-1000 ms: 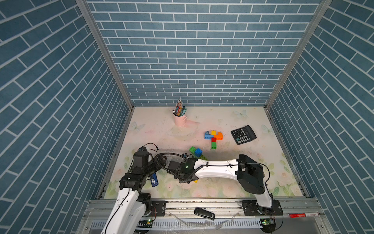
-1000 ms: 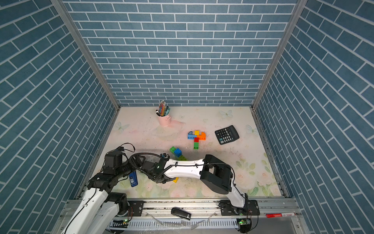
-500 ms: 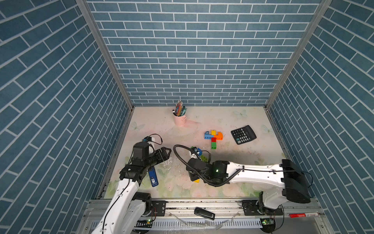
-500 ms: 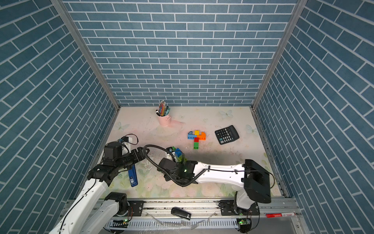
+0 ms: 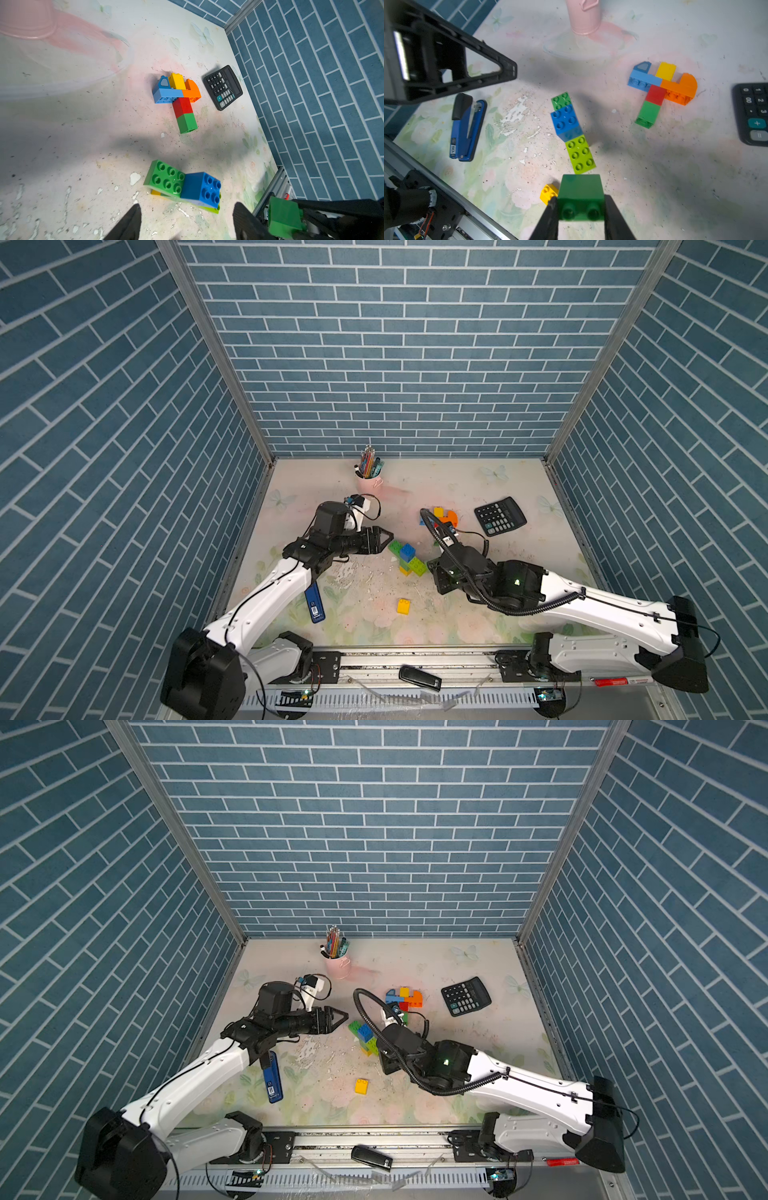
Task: Assemble a fork with lego
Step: Assemble the lego brick with the lego brick.
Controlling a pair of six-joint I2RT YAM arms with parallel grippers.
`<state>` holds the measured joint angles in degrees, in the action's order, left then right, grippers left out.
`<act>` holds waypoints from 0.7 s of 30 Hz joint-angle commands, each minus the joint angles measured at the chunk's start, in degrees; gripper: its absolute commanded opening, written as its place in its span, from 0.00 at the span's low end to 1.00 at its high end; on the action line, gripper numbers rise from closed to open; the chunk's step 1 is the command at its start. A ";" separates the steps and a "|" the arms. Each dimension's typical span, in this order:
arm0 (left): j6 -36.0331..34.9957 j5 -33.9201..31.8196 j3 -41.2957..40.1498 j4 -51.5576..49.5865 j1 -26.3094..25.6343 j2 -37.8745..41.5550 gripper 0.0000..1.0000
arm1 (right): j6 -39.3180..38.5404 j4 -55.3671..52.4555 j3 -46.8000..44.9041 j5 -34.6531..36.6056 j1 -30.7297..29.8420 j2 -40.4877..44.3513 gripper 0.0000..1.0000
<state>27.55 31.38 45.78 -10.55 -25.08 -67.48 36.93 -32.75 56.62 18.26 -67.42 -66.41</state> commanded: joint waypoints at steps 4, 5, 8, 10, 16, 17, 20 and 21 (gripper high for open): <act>-3.05 4.34 4.81 1.67 -1.75 -6.48 0.65 | -7.17 -6.55 4.67 -11.39 4.37 -4.81 0.00; -3.24 4.57 5.07 1.34 -1.84 -7.40 0.64 | -7.92 -6.91 5.14 -11.81 4.70 -5.73 0.00; -3.04 5.26 4.64 1.76 -1.84 -8.81 0.63 | -8.88 -6.79 5.69 -13.19 5.78 -6.62 0.00; -2.88 5.86 4.34 2.06 -1.91 -9.17 0.62 | -9.05 -7.70 6.18 -13.84 6.81 -6.86 0.00; -2.32 6.55 2.07 2.30 -2.04 -8.09 0.61 | -5.02 -15.34 5.47 -11.68 12.43 -7.59 0.00; -2.26 6.51 1.64 2.42 -2.01 -7.82 0.61 | -4.08 -15.71 4.76 -10.84 13.14 -7.82 0.00; -2.33 6.77 1.04 2.55 -2.00 -7.52 0.61 | -2.01 -14.84 2.35 -9.24 13.95 -10.15 0.00; -2.32 6.83 0.96 2.65 -2.03 -7.49 0.61 | -1.51 -13.80 1.51 -9.56 14.13 -11.04 0.00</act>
<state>25.89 37.36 47.53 -8.45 -26.76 -76.07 32.25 -44.64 60.34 7.31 -53.58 -74.96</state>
